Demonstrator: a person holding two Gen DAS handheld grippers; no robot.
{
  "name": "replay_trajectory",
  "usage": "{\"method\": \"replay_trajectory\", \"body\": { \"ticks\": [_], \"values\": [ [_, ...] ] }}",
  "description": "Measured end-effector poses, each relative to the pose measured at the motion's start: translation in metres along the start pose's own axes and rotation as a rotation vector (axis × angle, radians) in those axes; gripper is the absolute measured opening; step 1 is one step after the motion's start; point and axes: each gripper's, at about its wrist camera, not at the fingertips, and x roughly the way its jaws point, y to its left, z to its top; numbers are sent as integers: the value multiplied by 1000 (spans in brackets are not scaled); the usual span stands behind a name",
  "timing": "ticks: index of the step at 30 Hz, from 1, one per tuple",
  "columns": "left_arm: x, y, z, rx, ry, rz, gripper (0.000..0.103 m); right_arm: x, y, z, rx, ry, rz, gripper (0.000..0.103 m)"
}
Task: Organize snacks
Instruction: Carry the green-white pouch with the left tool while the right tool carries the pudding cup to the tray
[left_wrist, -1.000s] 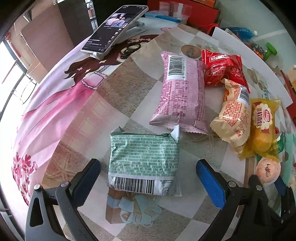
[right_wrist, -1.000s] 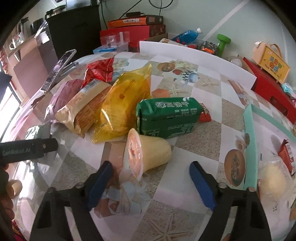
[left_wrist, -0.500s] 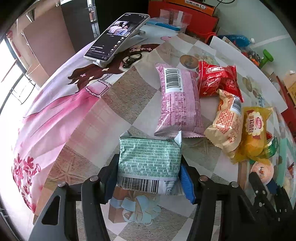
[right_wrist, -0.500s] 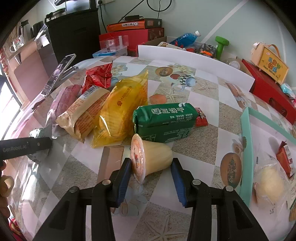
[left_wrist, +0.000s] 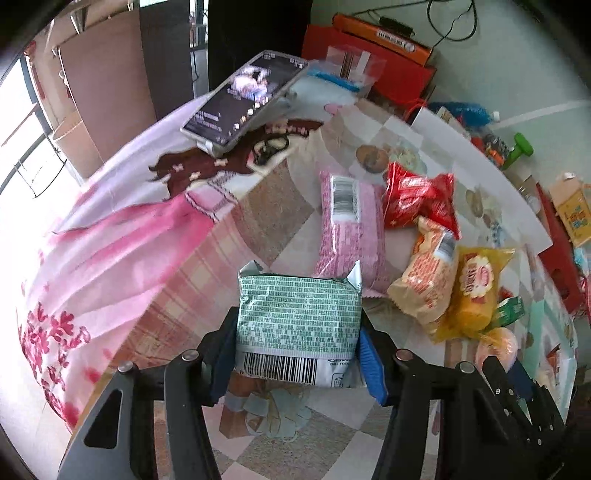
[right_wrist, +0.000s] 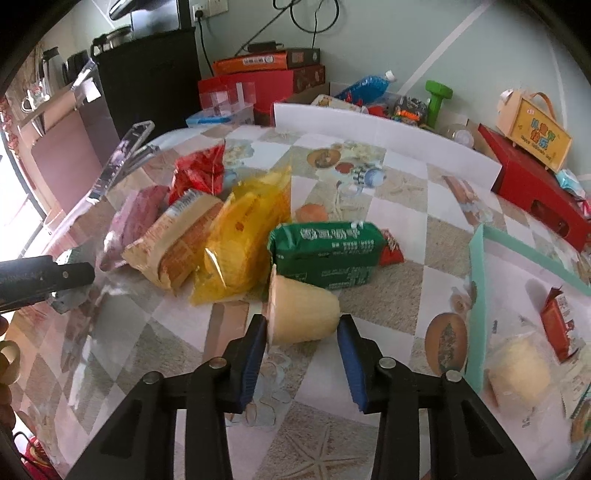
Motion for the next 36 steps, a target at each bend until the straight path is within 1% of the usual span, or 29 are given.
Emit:
{"method": "replay_trajectory", "body": {
  "ticks": [4,9,24,30,36],
  "values": [
    [-13,-2,2,4,-35,-15,59,-9,-1,2,1,-22,4,39],
    [-23,-4,2,9,-55,-30,59,-14,-3,4,5,-32,2,39],
    [-33,-15,3,37,-91,-47,59,-24,-11,6,27,-53,0,39],
    [-43,-44,-1,106,-113,-68,59,-40,-40,10,102,-92,-22,39],
    [-57,-99,-13,225,-131,-125,60,-58,-80,12,194,-128,-74,39]
  ]
}}
